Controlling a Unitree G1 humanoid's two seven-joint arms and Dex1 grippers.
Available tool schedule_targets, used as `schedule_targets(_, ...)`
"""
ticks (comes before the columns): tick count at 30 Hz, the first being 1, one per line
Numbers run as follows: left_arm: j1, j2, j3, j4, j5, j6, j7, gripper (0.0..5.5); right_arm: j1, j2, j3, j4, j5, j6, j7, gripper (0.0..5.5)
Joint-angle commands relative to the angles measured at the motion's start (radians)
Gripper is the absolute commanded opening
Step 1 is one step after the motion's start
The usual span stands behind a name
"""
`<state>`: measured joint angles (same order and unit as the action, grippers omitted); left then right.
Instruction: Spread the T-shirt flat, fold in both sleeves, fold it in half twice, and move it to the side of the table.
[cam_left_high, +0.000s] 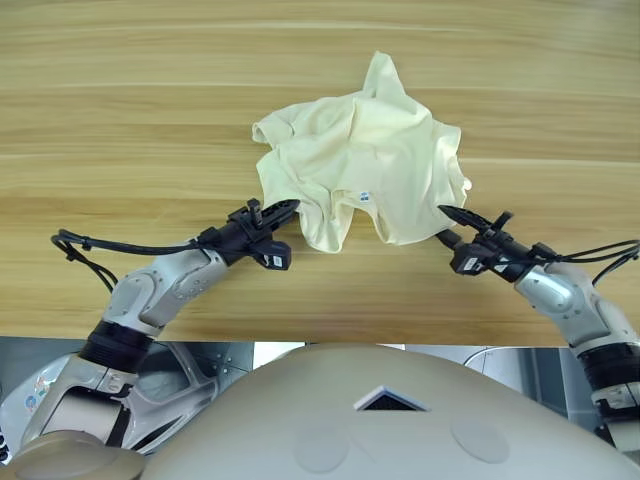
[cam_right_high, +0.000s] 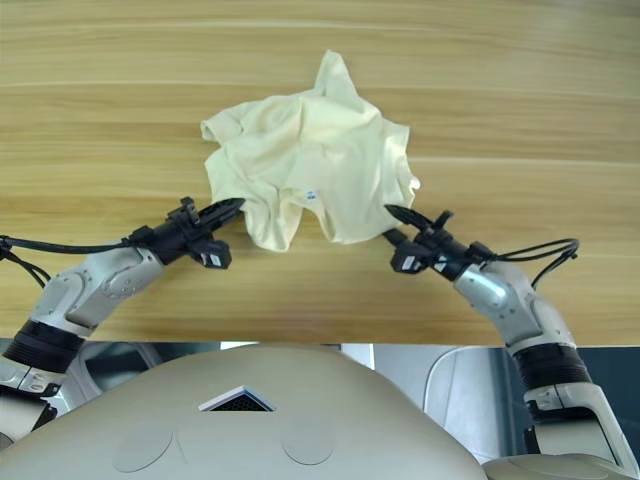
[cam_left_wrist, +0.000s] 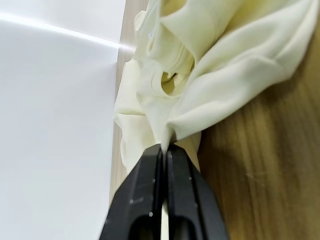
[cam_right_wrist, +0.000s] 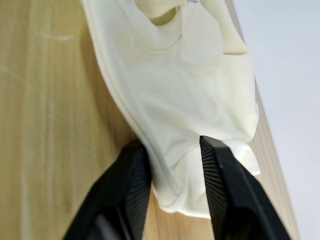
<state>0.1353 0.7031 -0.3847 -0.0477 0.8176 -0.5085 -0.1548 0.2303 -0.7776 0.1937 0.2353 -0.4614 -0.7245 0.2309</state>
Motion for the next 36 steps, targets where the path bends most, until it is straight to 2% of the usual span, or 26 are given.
schedule_targets(1, 0.106, 0.036, -0.039, 0.091, 0.044, 0.056, -0.051, 0.00, 0.007, -0.022, 0.020, 0.094, -0.058, 0.058, 0.019, 0.97)
schedule_targets(8, 0.117, 0.036, -0.030, 0.084, 0.023, 0.063, -0.052, 0.00, -0.018, -0.023, 0.032, 0.146, -0.053, 0.052, 0.000, 0.03)
schedule_targets(15, 0.140, 0.031, 0.036, 0.095, -0.029, 0.073, 0.010, 0.00, -0.030, -0.036, 0.015, 0.138, -0.044, 0.037, -0.033, 0.03)
schedule_targets(18, 0.125, 0.009, 0.033, 0.109, -0.089, 0.017, 0.032, 0.00, -0.051, -0.028, 0.010, 0.140, -0.030, 0.020, -0.047, 0.03)
schedule_targets(25, -0.062, -0.054, 0.081, 0.296, -0.337, -0.221, 0.075, 0.00, -0.100, -0.020, -0.022, 0.167, 0.069, -0.069, -0.045, 0.03)
schedule_targets(29, -0.010, -0.070, 0.138, 0.352, -0.459, -0.290, 0.084, 0.00, -0.011, -0.042, -0.070, 0.150, 0.185, -0.134, -0.028, 0.03)
schedule_targets(33, 0.137, -0.045, 0.157, 0.258, -0.595, -0.340, 0.022, 0.00, 0.151, -0.088, -0.130, 0.017, 0.424, -0.198, 0.051, 0.03)
schedule_targets(36, 0.303, 0.070, 0.132, 0.105, -0.866, -0.397, -0.108, 0.00, 0.294, -0.141, -0.175, -0.084, 0.693, -0.237, 0.150, 0.03)
